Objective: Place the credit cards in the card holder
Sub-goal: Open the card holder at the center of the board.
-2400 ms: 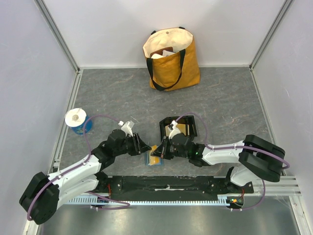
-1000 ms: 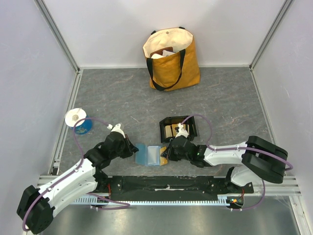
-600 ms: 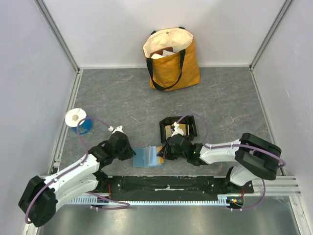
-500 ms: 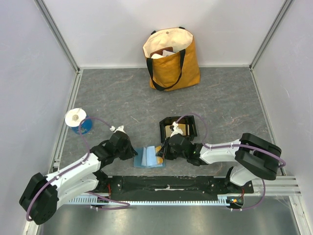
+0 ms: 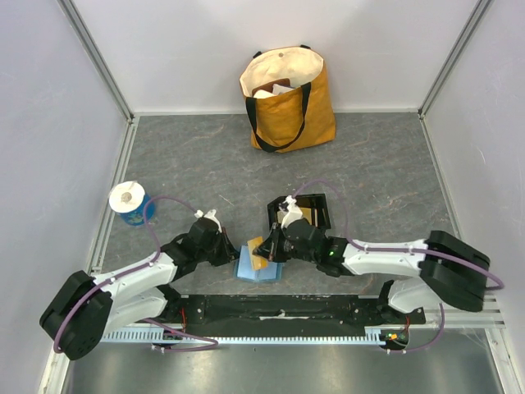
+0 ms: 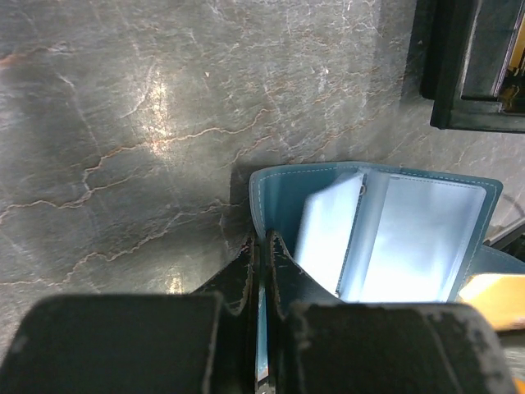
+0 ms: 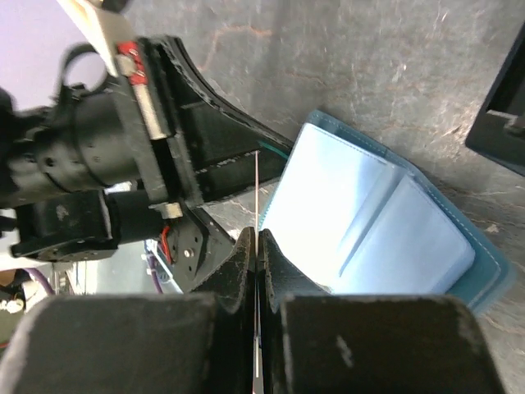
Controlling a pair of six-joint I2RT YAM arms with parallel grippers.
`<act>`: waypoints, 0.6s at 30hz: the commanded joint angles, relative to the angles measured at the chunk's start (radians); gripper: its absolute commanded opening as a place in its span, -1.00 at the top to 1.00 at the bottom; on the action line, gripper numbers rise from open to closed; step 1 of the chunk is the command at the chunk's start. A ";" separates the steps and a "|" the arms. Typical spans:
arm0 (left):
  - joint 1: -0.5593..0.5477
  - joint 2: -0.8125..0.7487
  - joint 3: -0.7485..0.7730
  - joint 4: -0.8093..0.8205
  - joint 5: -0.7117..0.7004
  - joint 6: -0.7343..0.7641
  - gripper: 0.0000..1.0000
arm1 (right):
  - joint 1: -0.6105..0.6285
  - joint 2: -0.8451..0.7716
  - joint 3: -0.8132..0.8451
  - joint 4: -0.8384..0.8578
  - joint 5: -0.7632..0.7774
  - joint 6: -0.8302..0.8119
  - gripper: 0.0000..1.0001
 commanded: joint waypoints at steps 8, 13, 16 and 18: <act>-0.003 -0.010 -0.035 0.011 -0.042 -0.044 0.97 | 0.002 -0.265 -0.022 -0.409 0.283 0.010 1.00; -0.003 -0.024 -0.036 0.013 -0.039 -0.044 0.96 | 0.002 -0.208 -0.040 -0.406 0.243 0.038 1.00; -0.004 -0.029 -0.042 0.010 -0.041 -0.047 0.96 | 0.007 -0.193 -0.037 -0.424 0.256 0.058 1.00; -0.004 -0.033 -0.046 0.008 -0.041 -0.049 0.96 | 0.016 -0.194 -0.039 -0.448 0.280 0.078 1.00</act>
